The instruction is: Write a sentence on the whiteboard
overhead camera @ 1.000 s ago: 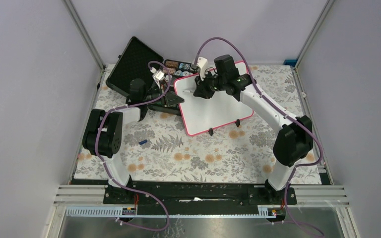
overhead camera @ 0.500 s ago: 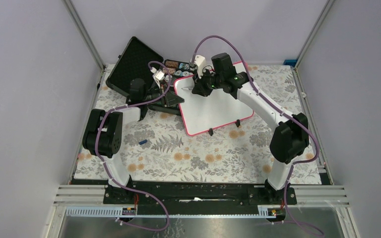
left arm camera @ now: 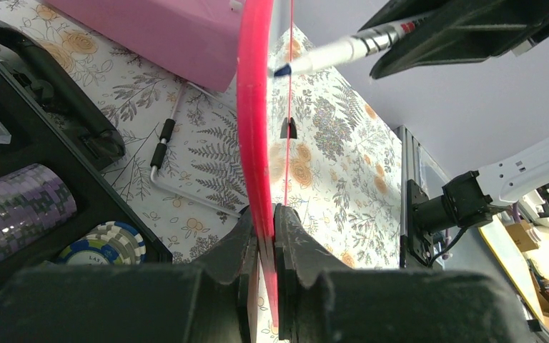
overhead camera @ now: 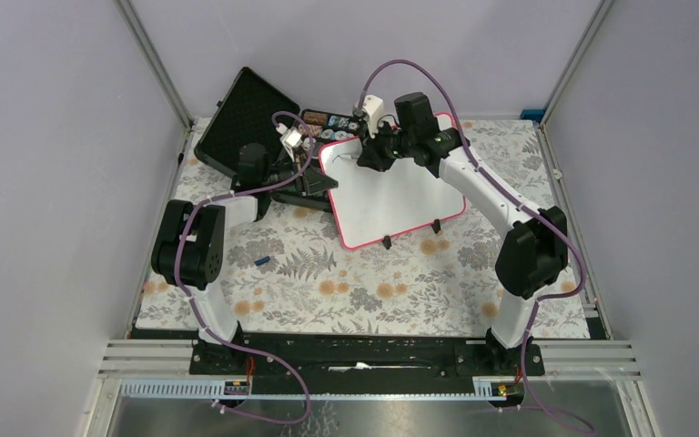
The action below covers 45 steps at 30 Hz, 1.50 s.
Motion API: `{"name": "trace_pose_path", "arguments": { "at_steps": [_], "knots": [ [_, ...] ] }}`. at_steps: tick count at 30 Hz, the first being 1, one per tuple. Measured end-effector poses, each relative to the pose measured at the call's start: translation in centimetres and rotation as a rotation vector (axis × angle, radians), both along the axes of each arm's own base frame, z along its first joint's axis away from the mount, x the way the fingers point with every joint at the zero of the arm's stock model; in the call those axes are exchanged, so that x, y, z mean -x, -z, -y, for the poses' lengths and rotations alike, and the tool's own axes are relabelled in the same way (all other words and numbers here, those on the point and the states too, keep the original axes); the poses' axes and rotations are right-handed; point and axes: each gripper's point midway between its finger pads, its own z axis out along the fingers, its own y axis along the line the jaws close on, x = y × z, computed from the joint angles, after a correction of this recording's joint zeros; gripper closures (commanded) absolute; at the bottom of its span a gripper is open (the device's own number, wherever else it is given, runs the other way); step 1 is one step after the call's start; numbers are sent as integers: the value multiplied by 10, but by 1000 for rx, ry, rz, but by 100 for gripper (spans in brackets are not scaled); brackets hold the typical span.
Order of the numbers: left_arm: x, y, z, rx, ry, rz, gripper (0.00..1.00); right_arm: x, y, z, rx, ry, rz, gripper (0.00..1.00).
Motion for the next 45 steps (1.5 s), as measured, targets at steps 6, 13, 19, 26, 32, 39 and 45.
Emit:
{"name": "trace_pose_path", "arguments": {
  "at_steps": [6,13,19,26,32,39,45],
  "knots": [
    [-1,0,0,-2,-3,-7,100,-5,-1,8,-1,12,-1,100],
    [-1,0,0,-3,-2,-4,100,-4,-1,8,-5,3,-3,100],
    [-1,0,0,-4,0,-1,100,1,3,9,7,-8,-27,100],
    [-1,0,0,-4,3,-4,100,4,6,11,19,-18,-35,100],
    [-1,0,0,-5,3,-4,100,8,14,11,23,-28,-55,100],
    [-1,0,0,-5,2,-4,100,18,25,14,32,-42,-86,100],
    [-1,0,0,-5,3,-3,100,26,35,17,44,-50,-106,100]
  ]
}}
